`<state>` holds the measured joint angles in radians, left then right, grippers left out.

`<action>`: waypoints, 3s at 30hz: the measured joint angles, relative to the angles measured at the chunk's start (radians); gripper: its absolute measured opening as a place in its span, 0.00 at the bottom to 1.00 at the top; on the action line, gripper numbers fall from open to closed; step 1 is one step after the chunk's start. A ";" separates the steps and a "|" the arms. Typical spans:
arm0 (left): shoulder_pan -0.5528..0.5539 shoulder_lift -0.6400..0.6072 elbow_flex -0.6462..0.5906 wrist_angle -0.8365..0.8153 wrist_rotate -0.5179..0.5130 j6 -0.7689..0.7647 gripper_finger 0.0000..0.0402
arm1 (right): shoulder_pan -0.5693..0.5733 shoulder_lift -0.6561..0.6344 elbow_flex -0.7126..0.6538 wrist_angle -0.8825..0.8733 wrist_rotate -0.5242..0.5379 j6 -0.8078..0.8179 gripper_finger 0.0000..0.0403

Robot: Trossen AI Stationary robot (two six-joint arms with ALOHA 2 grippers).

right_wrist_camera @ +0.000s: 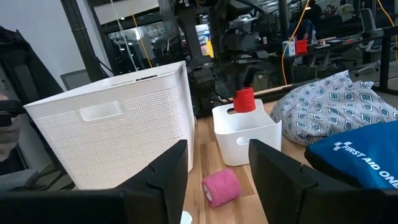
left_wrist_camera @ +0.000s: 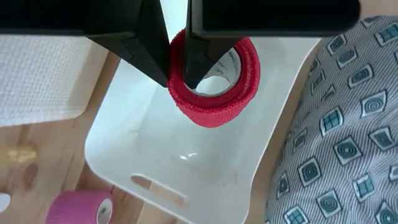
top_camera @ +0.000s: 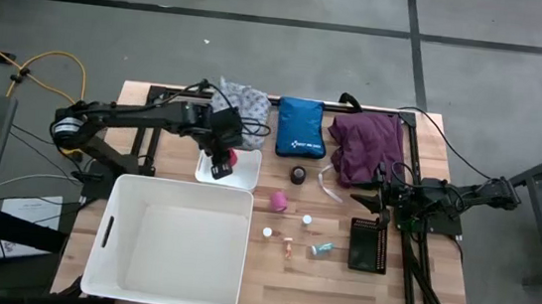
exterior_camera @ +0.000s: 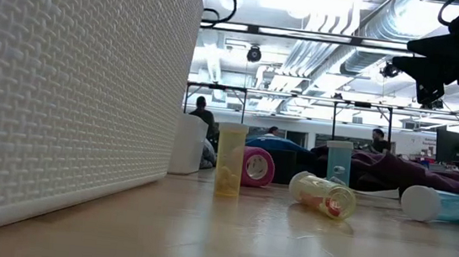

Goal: Pick & place medical supplies in basket/bin
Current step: Put the red bandage into the white bin, then put the black bandage into the white bin

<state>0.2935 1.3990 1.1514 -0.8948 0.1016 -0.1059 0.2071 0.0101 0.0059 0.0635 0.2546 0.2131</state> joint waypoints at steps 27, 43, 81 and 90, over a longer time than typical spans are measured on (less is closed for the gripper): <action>0.005 0.005 -0.142 -0.020 -0.032 -0.079 0.07 | 0.000 0.000 0.000 0.000 0.000 0.000 0.39; -0.004 0.005 -0.239 0.087 -0.064 -0.135 0.07 | 0.000 0.000 0.000 0.000 0.000 0.000 0.39; 0.086 -0.099 -0.231 0.090 -0.003 -0.131 0.33 | 0.000 0.000 0.000 0.000 0.000 0.000 0.39; 0.082 -0.142 -0.231 0.091 -0.002 -0.130 0.33 | 0.000 0.000 0.000 0.000 0.000 0.000 0.39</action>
<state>0.3752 1.2568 0.9207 -0.8035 0.0998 -0.2363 0.2072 0.0101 0.0062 0.0635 0.2543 0.2133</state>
